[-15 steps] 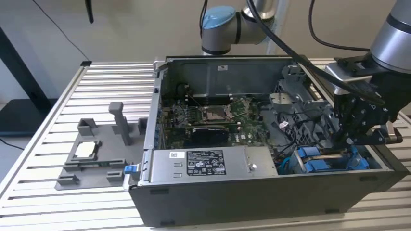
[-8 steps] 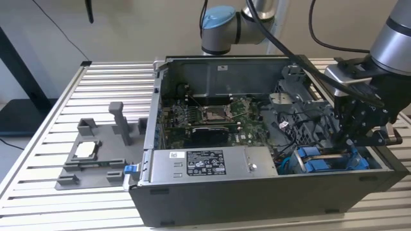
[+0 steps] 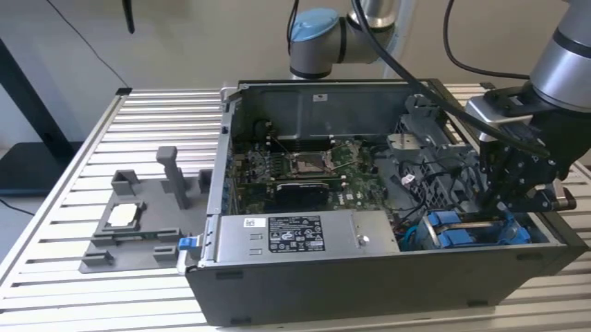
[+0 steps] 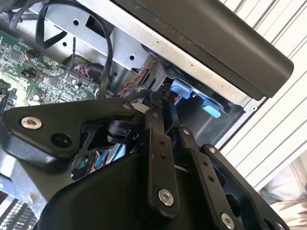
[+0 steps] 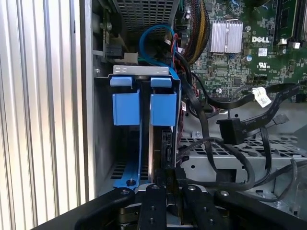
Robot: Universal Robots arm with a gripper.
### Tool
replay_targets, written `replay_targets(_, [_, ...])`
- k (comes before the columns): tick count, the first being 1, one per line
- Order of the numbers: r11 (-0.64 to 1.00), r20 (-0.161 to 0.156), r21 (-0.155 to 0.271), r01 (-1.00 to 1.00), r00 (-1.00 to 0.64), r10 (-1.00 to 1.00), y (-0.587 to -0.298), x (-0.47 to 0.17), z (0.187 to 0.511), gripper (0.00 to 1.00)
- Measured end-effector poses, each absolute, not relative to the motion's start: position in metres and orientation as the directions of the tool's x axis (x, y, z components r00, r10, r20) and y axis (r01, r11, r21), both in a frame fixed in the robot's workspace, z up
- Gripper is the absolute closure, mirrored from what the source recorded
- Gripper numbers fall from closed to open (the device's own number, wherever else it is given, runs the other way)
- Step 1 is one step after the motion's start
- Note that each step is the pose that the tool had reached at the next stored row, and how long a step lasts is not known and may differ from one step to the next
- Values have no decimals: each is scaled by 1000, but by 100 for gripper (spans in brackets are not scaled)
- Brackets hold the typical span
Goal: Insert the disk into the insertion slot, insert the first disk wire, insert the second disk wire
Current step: 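Insert the first disk wire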
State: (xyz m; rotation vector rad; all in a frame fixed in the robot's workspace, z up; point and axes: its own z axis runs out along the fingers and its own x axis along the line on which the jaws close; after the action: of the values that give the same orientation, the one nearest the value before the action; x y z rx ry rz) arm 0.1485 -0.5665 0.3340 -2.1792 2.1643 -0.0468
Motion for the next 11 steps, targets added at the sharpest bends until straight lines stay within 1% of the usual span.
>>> replay_targets(5, [-6,-29,-71,-997,8,-1000,-566,149,333,79])
replay_targets(6, [-6,-29,-71,-997,8,-1000,-566,149,333,73])
replay_targets(11, [-4,-28,-71,-997,6,-1000,-566,149,339,73])
